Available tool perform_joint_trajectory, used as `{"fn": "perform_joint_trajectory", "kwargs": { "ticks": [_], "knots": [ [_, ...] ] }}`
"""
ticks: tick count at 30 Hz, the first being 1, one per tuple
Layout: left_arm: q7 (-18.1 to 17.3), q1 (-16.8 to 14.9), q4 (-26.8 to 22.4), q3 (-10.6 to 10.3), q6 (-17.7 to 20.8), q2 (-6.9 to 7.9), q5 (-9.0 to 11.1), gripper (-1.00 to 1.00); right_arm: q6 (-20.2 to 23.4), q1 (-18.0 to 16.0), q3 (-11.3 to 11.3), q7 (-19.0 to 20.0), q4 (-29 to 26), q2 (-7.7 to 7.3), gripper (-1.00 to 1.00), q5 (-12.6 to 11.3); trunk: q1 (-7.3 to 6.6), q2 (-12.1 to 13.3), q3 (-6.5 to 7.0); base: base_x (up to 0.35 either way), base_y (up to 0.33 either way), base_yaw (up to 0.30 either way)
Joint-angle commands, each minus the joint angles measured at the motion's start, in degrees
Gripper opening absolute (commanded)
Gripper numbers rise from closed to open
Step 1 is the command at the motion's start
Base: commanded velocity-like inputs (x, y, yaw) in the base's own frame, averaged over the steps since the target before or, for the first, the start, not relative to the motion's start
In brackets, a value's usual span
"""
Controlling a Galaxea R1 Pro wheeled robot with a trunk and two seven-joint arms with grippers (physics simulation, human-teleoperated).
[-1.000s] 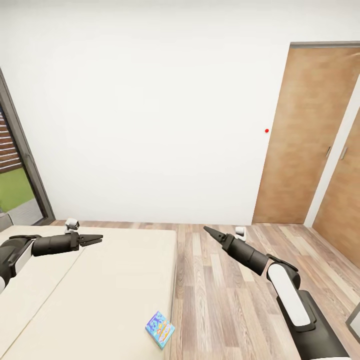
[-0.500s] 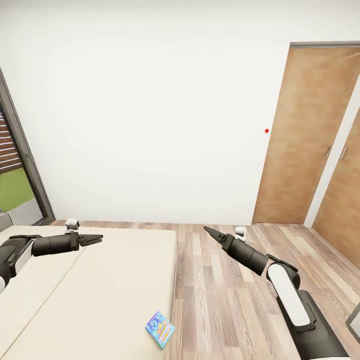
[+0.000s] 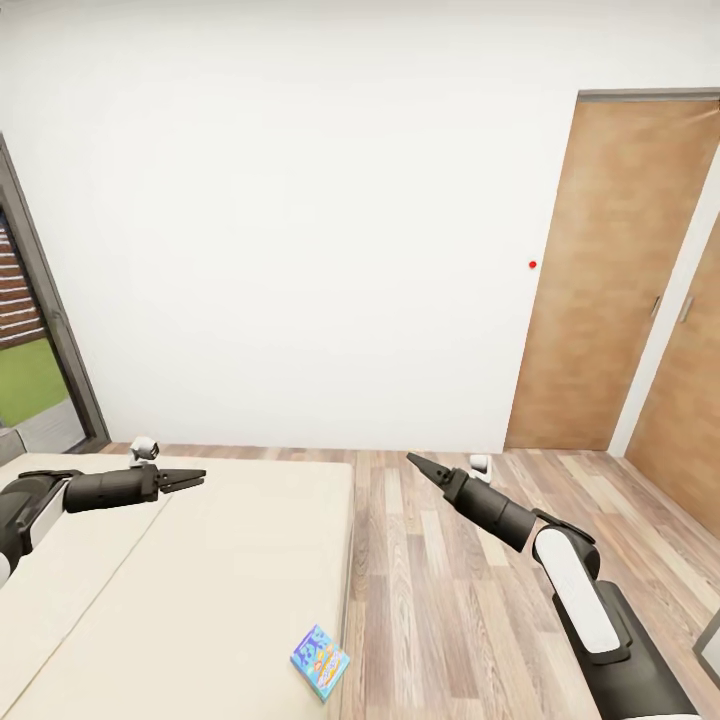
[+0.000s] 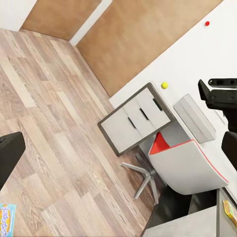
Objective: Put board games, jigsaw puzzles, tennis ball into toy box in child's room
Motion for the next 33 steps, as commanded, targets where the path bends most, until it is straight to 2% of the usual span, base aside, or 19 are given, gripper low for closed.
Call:
{"fn": "perform_joint_trajectory", "kwargs": {
  "ticks": [1,11,19,33],
  "knots": [
    [-0.1,0.0,0.0,-0.4,0.6,0.06,0.3,1.00,0.2,0.0,0.0,0.0,0.0,-0.03,1.00,-0.2,0.03,0.0,0.06,0.000,0.000,0.000],
    [-0.1,-0.1,0.0,-0.4,0.6,0.06,0.3,1.00,0.2,0.0,0.0,-0.1,0.1,0.02,1.00,-0.3,0.03,0.0,0.93,0.000,-0.061,0.014],
    [-0.2,0.0,0.0,-0.4,0.6,0.06,0.3,1.00,0.2,0.0,0.4,-0.2,-0.3,0.12,1.00,-0.1,0.03,0.0,1.08,0.000,-0.090,0.027],
    [-0.2,0.0,0.0,-0.4,0.6,0.06,0.3,1.00,0.2,-0.1,0.1,-0.2,0.1,0.02,1.00,-0.3,0.03,0.0,0.61,0.000,-0.004,0.233]
  ]
}}
